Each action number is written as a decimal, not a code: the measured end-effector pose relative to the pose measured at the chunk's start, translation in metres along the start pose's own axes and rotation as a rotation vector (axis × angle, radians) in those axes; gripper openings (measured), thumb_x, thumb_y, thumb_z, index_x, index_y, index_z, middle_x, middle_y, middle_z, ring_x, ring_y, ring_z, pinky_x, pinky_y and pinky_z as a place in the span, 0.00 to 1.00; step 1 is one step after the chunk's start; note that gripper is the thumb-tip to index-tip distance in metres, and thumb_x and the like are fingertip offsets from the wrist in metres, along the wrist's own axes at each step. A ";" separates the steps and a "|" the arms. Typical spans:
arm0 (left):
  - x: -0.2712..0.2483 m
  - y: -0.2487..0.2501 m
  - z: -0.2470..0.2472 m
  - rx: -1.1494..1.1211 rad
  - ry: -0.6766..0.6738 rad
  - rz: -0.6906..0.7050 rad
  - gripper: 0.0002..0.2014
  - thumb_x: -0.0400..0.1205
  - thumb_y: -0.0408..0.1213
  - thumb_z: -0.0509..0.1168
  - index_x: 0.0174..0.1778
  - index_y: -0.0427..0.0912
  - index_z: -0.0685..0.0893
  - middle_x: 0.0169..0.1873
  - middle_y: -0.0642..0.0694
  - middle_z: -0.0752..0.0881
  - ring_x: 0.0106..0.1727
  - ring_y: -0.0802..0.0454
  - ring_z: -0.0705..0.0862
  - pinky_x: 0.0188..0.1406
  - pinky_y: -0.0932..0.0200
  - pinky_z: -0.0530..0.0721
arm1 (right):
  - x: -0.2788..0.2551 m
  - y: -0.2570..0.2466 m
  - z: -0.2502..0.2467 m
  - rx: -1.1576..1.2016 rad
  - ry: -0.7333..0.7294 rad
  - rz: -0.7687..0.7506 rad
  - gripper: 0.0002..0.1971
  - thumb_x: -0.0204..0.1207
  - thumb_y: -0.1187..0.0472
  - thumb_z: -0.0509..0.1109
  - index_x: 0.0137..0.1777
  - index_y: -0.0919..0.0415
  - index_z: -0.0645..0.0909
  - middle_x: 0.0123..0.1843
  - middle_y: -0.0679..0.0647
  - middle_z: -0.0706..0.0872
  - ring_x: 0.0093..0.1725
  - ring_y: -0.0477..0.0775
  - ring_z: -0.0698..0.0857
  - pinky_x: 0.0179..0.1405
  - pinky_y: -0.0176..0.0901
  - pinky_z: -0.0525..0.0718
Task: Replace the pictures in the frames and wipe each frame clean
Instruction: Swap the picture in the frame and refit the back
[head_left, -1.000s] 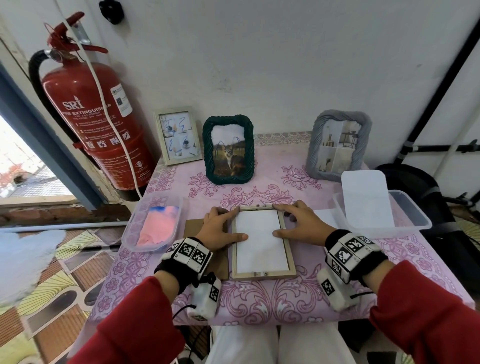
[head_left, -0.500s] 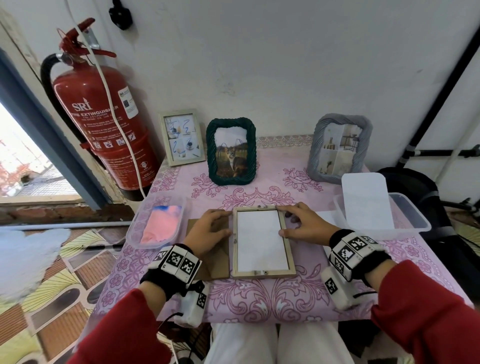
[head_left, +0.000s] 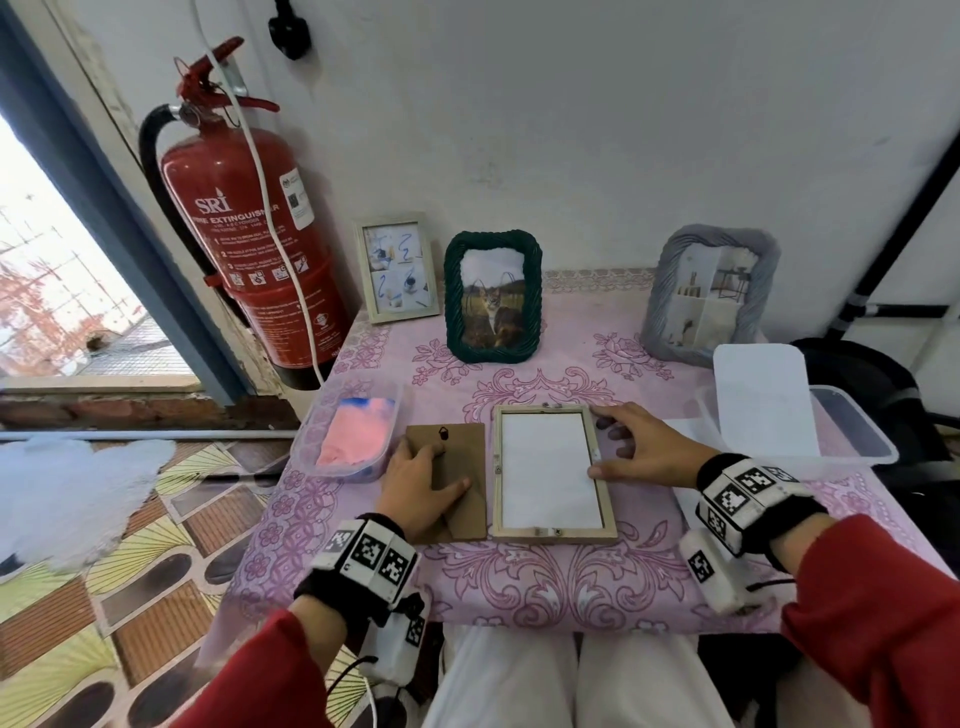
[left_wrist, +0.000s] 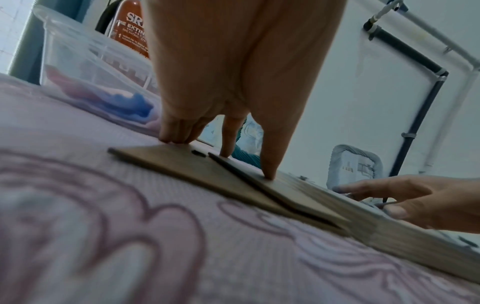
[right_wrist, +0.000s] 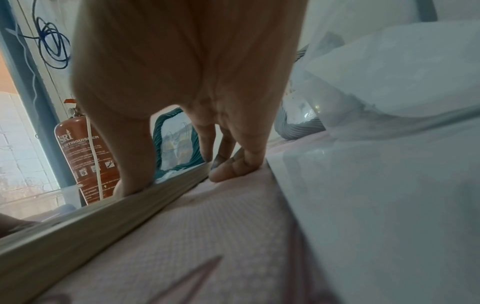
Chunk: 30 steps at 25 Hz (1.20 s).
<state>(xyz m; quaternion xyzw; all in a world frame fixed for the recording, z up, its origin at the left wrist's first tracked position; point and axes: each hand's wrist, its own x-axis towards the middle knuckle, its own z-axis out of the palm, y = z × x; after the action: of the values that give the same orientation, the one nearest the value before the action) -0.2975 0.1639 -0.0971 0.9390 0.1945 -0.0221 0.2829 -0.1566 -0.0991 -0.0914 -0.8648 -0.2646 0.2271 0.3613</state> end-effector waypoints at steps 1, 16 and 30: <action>0.000 0.000 0.000 -0.002 0.002 0.001 0.31 0.76 0.49 0.70 0.74 0.42 0.70 0.72 0.38 0.67 0.75 0.42 0.67 0.76 0.52 0.66 | -0.001 0.000 0.000 0.005 0.006 0.001 0.43 0.67 0.59 0.79 0.79 0.61 0.60 0.66 0.56 0.67 0.63 0.50 0.71 0.58 0.38 0.75; -0.003 0.012 -0.021 -0.056 0.196 0.138 0.26 0.76 0.35 0.70 0.71 0.39 0.73 0.66 0.38 0.72 0.67 0.41 0.73 0.70 0.54 0.69 | -0.004 0.000 0.002 0.053 0.042 0.000 0.41 0.67 0.60 0.79 0.78 0.61 0.63 0.67 0.58 0.68 0.66 0.51 0.72 0.63 0.41 0.77; 0.007 0.032 -0.056 -0.500 0.136 0.153 0.25 0.76 0.29 0.70 0.70 0.44 0.76 0.41 0.44 0.84 0.34 0.52 0.84 0.24 0.66 0.82 | -0.005 0.003 0.004 0.050 0.044 -0.001 0.41 0.67 0.59 0.79 0.78 0.61 0.63 0.68 0.57 0.68 0.67 0.52 0.73 0.66 0.42 0.77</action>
<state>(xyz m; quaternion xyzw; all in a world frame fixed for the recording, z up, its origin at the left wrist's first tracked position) -0.2831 0.1727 -0.0344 0.8512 0.1410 0.1113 0.4931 -0.1616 -0.1024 -0.0950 -0.8602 -0.2511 0.2147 0.3884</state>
